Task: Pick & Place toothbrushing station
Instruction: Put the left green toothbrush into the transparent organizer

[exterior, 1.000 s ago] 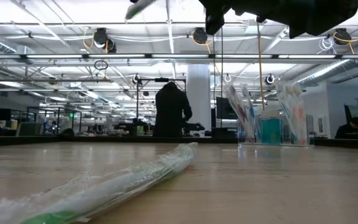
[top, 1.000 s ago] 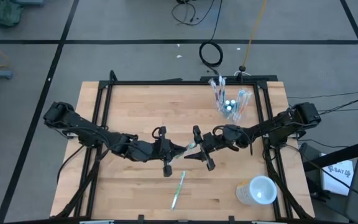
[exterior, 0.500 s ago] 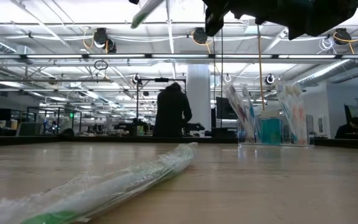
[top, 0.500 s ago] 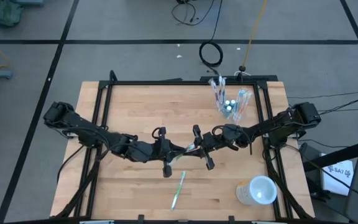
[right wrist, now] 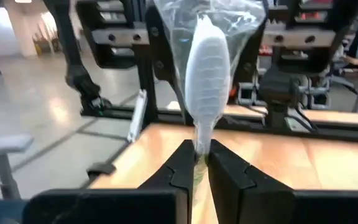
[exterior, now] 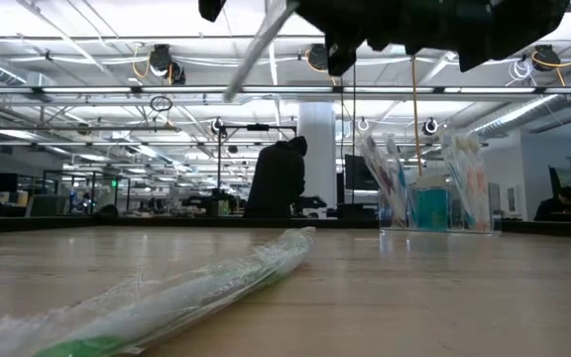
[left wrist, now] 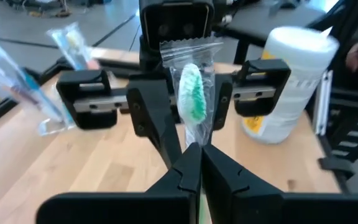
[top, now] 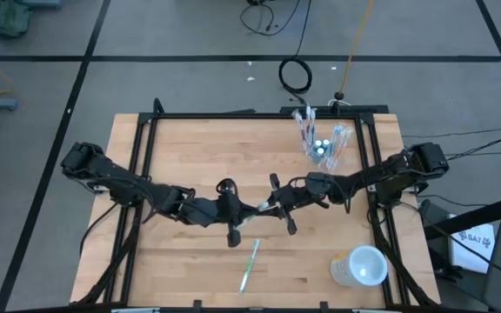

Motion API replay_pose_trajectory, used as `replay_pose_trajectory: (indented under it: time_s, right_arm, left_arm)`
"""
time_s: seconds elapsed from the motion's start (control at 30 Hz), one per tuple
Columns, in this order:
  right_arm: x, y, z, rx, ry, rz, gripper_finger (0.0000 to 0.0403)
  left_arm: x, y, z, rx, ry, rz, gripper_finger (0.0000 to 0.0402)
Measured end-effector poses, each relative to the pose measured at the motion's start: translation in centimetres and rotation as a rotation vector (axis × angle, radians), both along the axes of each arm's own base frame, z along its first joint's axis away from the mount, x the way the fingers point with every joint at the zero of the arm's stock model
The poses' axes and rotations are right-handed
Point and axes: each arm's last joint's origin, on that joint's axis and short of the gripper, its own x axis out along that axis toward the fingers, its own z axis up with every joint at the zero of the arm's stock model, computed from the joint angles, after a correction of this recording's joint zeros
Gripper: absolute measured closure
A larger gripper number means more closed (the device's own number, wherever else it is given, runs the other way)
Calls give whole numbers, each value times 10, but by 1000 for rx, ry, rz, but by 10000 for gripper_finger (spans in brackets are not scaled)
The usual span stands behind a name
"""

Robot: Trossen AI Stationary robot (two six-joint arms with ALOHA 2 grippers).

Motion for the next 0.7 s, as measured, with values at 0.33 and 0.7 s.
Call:
replay_pose_trajectory:
  time_s: [0.33,0.7]
  right_arm:
    - [2,-18,-6,3,59,-65,381]
    - [-24,-54,6,-41,284,-262,379]
  left_arm:
    - [1,23,-14,7,148,83,307]
    - [-2,40,-25,-29,266,156,250]
